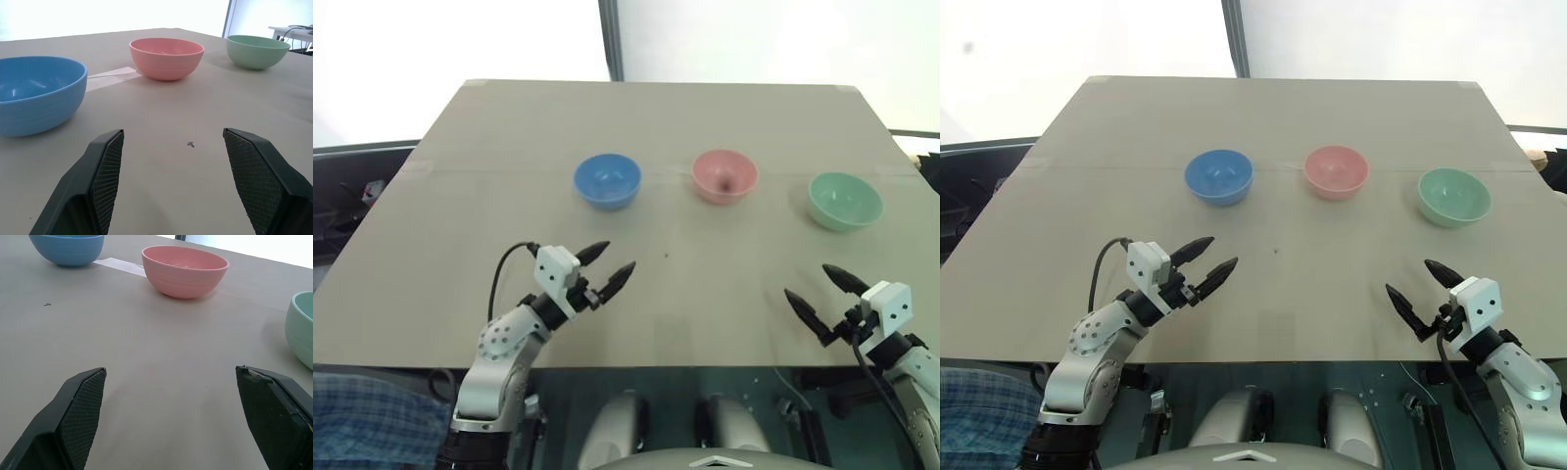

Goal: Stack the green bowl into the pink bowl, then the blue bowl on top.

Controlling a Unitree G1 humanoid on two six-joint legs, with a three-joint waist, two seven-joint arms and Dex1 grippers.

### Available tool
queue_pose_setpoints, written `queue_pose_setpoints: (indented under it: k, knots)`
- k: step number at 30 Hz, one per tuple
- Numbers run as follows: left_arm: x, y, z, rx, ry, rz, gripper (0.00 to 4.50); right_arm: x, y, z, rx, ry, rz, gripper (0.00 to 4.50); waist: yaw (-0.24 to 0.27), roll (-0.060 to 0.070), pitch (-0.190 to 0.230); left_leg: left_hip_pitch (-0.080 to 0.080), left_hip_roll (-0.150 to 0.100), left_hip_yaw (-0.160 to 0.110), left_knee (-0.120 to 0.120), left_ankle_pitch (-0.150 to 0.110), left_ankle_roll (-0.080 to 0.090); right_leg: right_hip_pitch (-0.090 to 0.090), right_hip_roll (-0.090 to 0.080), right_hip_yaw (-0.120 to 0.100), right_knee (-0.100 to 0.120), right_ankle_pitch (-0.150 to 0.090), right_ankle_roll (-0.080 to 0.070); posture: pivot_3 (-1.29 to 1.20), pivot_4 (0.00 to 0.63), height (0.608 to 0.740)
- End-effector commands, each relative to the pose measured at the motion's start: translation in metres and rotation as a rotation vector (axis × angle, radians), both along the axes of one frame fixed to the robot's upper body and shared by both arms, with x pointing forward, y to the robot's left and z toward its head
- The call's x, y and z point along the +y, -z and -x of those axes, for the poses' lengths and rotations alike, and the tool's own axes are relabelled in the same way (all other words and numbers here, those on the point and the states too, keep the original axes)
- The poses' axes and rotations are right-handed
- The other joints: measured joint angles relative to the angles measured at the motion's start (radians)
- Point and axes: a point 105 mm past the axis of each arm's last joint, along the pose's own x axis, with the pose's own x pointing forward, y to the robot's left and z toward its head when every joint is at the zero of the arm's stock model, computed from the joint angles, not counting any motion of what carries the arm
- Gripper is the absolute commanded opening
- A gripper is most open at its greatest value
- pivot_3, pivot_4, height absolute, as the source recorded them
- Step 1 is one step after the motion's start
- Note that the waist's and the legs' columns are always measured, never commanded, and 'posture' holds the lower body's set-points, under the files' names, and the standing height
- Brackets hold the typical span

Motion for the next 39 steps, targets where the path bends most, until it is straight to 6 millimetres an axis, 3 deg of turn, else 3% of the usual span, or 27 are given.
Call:
queue_pose_setpoints:
  k: [1, 21, 32, 39]
  knots:
    - [-0.003, -0.016, 0.003, -0.060, 0.016, 0.026, 3.42, -0.007, -0.012, 0.002, -0.048, 0.008, 0.010, 4.46, 0.000, 0.000, 0.000, 0.000, 0.000, 0.000, 0.000, 0.000, 0.000, 0.000, 0.000, 0.000, 0.000, 0.000, 0.000, 0.00, 0.150, 0.740]
    - [-0.011, -0.016, 0.009, -0.038, 0.062, 0.053, 3.42, -0.004, -0.008, 0.002, -0.033, -0.008, 0.021, 4.46, 0.000, 0.000, 0.000, 0.000, 0.000, 0.000, 0.000, 0.000, 0.000, 0.000, 0.000, 0.000, 0.000, 0.000, 0.000, 0.00, 0.150, 0.740]
    - [-0.019, -0.018, 0.026, -0.059, 0.226, 0.043, 3.42, -0.004, -0.008, -0.001, -0.031, 0.001, 0.034, 4.46, 0.000, 0.000, 0.000, 0.000, 0.000, 0.000, 0.000, 0.000, 0.000, 0.000, 0.000, 0.000, 0.000, 0.000, 0.000, 0.00, 0.150, 0.740]
    - [-0.012, -0.045, 0.031, -0.142, 0.274, 0.115, 3.42, -0.006, -0.005, -0.005, 0.002, -0.002, 0.073, 4.46, 0.000, 0.000, 0.000, 0.000, 0.000, 0.000, 0.001, 0.000, 0.000, 0.001, 0.000, 0.000, 0.000, 0.000, 0.000, 0.00, 0.150, 0.740]
